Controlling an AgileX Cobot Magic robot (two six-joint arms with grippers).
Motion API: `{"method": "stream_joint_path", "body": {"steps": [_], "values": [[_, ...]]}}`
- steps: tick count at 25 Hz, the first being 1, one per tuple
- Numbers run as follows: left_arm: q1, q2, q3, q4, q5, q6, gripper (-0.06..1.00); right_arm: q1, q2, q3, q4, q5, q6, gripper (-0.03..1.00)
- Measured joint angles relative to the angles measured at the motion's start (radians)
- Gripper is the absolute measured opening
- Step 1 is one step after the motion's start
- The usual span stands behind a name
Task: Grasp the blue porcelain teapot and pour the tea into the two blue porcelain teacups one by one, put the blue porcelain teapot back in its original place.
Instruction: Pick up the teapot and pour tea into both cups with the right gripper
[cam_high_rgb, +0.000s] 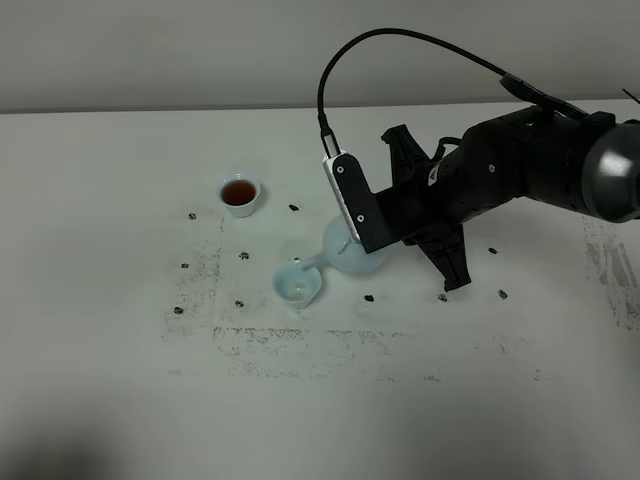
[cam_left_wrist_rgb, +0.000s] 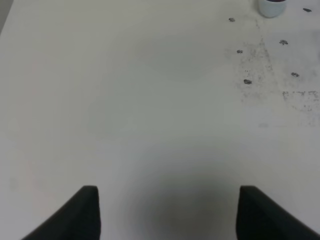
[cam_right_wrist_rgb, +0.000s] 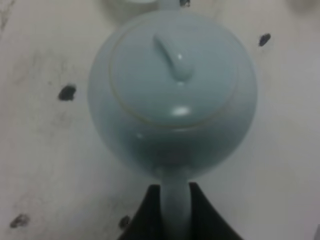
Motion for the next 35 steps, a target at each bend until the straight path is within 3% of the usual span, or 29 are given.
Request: {"method": "stream_joint_path", "body": {"steps": [13,35], "values": [[0.0,0.0,0.0,0.0,0.0,0.0,0.55,0.0,0.002,0.0,-0.003,-0.037,-0.15,0.08],[0.0,0.0,0.0,0.0,0.0,0.0,0.55,0.0,0.002,0.003,-0.001,-0.097,-0.284,0.08]]}}
